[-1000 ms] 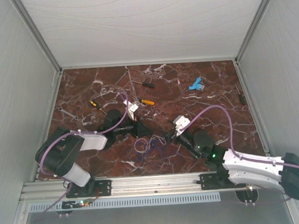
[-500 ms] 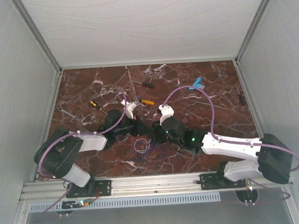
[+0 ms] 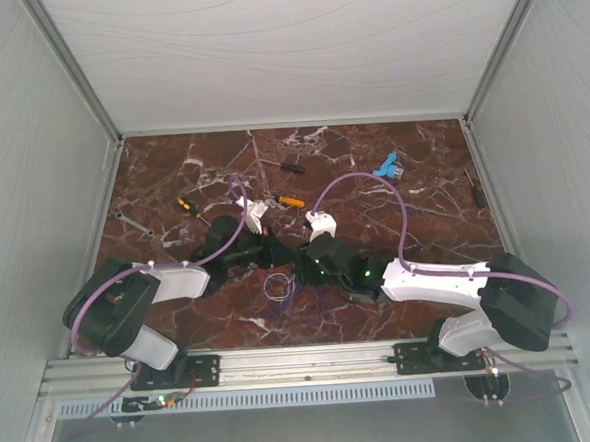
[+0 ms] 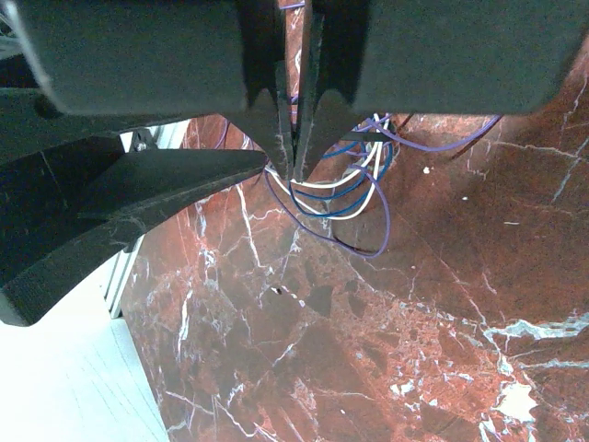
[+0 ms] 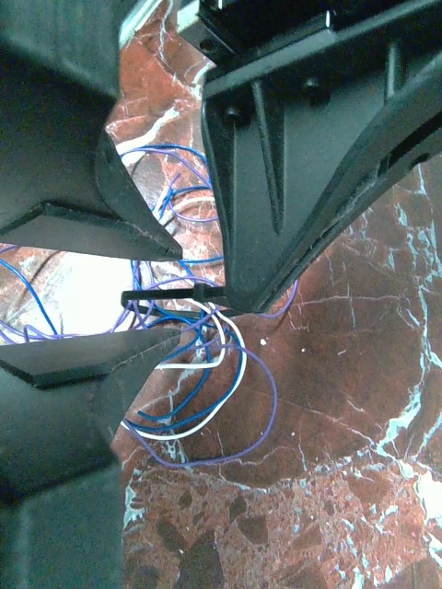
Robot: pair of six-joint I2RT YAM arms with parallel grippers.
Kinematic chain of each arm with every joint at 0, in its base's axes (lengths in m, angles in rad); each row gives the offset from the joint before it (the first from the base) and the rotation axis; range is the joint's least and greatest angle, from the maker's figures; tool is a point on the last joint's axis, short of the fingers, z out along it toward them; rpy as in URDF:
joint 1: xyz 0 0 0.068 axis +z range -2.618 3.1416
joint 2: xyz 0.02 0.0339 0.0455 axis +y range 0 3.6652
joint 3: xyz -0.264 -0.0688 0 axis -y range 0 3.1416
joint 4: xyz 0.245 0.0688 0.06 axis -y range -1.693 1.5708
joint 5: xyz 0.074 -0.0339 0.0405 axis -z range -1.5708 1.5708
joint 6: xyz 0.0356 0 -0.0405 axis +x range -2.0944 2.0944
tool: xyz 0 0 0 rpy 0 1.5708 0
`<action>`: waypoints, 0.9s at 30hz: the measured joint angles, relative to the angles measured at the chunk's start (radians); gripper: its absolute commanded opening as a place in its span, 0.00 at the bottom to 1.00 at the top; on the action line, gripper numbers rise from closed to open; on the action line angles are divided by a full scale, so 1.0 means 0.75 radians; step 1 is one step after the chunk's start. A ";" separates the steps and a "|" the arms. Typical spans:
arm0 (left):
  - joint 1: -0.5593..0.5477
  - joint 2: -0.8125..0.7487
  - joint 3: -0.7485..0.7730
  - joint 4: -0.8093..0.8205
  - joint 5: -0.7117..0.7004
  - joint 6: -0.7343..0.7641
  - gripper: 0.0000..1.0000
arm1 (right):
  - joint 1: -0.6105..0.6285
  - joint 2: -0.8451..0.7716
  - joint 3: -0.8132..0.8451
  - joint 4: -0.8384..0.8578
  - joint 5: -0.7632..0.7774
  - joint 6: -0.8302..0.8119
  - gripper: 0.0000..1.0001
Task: Zip-tie the wires
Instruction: Tie the cable at the center of the board.
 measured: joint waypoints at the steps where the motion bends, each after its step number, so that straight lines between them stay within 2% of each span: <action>1: 0.000 0.000 0.000 0.000 0.000 -0.001 0.00 | 0.000 0.009 0.000 0.009 0.008 -0.002 0.31; 18: -0.001 0.000 0.008 -0.015 0.003 -0.002 0.00 | 0.000 0.118 0.016 0.135 0.079 -0.068 0.21; 25: -0.001 0.000 0.010 -0.019 0.003 -0.002 0.00 | 0.001 0.140 0.023 0.152 0.080 -0.072 0.14; 27: -0.001 0.000 0.010 -0.018 0.003 -0.002 0.00 | 0.001 0.142 0.023 0.154 0.081 -0.072 0.10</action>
